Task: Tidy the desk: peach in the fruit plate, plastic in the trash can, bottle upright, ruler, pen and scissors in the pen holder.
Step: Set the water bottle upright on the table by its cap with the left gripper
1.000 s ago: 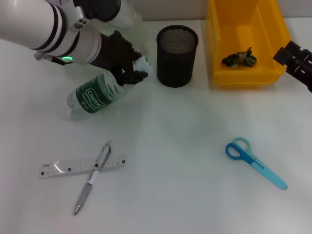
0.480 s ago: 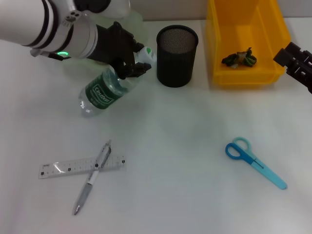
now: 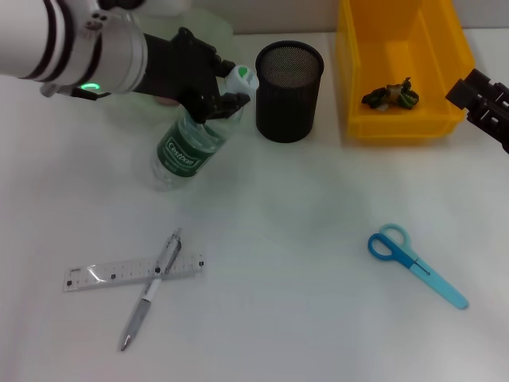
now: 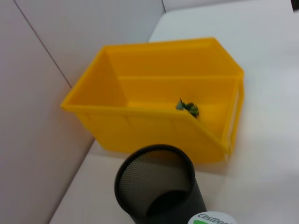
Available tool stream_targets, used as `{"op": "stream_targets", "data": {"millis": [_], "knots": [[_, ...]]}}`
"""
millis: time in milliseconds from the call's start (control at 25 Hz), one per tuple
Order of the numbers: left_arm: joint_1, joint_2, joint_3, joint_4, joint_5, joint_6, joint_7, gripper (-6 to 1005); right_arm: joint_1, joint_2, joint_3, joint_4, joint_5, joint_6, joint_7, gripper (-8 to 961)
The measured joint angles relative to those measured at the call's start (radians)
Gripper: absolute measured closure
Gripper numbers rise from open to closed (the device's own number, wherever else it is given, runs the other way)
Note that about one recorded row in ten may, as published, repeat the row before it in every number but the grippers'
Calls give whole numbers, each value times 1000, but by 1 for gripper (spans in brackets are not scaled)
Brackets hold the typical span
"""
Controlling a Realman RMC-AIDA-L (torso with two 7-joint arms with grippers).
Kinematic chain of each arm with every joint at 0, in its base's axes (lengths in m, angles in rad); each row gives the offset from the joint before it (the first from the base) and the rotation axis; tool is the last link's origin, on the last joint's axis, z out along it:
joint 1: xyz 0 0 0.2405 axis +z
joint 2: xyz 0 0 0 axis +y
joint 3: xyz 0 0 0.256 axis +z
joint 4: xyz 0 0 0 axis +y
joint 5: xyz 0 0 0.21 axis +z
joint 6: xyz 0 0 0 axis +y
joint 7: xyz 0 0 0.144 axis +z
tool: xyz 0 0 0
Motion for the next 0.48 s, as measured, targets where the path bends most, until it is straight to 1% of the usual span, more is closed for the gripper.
{"op": "stream_targets", "data": {"millis": [320, 480], "knots": [[39, 1, -40, 19, -31, -8, 6, 574, 0, 0, -1, 0, 0, -2, 0, 171], [63, 1, -81, 20, -87, -7, 30, 575, 3, 0, -5, 0, 0, -2, 0, 171]]}}
